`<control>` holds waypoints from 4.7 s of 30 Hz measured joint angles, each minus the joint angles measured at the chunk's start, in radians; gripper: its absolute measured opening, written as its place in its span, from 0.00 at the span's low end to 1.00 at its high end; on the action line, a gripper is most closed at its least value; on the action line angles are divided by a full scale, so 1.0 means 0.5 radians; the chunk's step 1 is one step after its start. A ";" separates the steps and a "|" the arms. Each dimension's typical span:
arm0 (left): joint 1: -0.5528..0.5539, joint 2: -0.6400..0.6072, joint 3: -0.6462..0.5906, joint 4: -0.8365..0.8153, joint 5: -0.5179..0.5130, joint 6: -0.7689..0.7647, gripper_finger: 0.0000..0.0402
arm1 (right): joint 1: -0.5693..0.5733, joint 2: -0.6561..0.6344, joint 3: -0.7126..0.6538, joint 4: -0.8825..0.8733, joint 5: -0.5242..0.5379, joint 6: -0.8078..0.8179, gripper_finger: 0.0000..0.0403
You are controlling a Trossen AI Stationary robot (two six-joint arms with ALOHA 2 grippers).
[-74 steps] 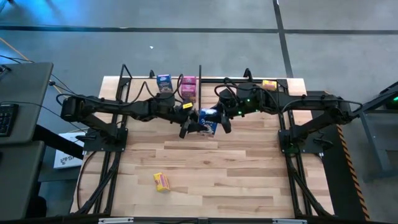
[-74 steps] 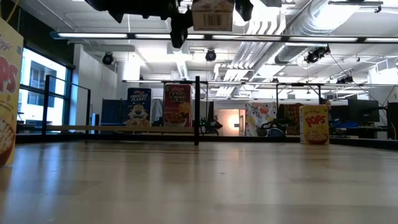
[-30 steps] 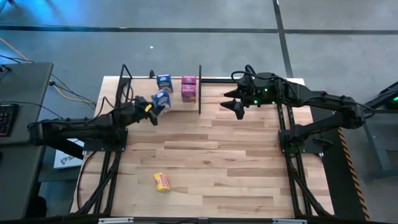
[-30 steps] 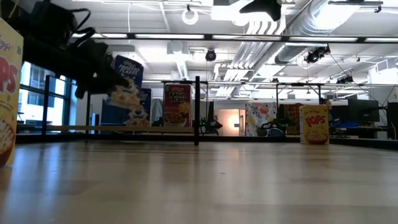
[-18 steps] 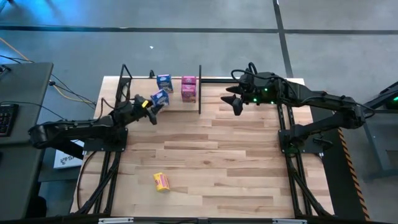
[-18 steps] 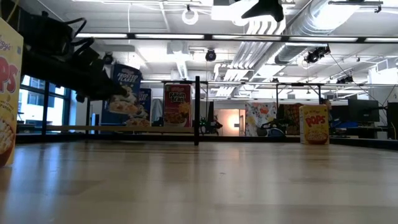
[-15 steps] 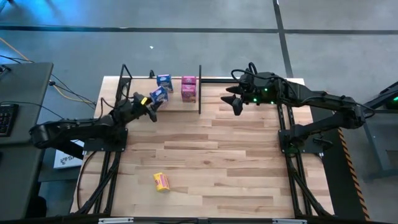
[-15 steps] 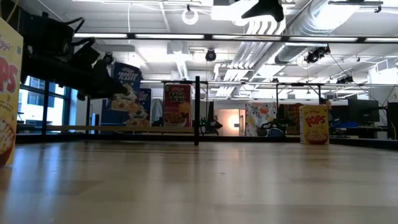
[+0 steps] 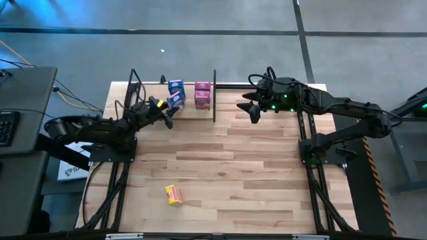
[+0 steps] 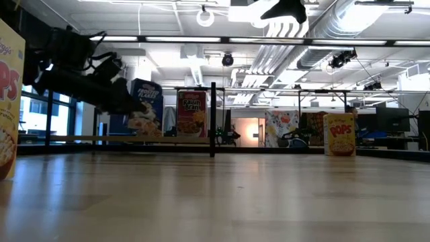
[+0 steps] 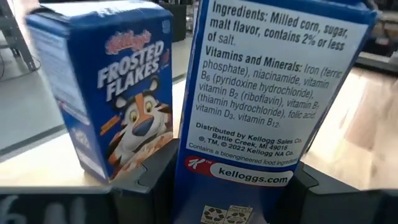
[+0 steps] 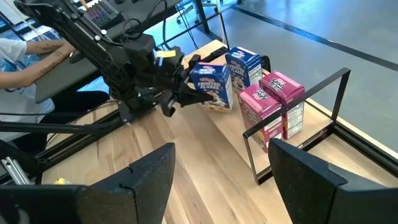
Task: Stack cereal on shelf
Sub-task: Align the blue cereal box on the shelf, then put the bottom yellow cereal box on the shelf
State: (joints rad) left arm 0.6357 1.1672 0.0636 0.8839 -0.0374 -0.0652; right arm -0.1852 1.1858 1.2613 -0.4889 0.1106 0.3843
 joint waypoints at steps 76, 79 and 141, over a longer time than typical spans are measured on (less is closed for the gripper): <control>-0.058 -1.087 0.075 -1.722 0.401 -0.688 0.48 | 0.001 0.000 0.000 0.001 0.043 0.000 0.62; -0.148 -1.107 0.075 -1.635 0.345 -0.954 0.29 | 0.001 0.000 0.000 0.001 0.043 0.001 0.62; -0.207 -0.754 0.075 -0.921 0.045 -1.762 0.00 | 0.000 -0.001 0.000 0.001 0.087 -0.075 0.62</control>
State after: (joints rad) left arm 0.5321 0.7902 0.1009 0.4232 -0.0146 -0.9464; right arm -0.1852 1.1855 1.2613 -0.4885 0.1541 0.3468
